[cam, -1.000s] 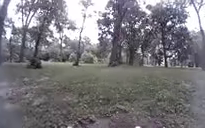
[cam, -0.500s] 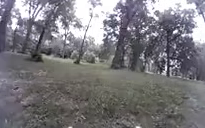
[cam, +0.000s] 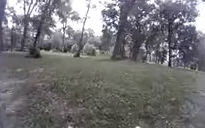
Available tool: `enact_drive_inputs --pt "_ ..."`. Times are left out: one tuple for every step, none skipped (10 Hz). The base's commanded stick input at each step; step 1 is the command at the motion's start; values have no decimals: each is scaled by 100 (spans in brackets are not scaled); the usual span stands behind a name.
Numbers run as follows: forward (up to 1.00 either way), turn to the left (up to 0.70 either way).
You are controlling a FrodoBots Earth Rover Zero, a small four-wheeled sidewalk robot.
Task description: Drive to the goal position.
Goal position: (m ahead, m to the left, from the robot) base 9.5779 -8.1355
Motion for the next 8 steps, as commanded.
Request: enact_drive_inputs --pt "70 -1" --pt "70 -1" --pt "70 -1" --pt "70 0" --pt "70 -1" --pt "70 -6" --pt "70 -14" --pt "70 -14"
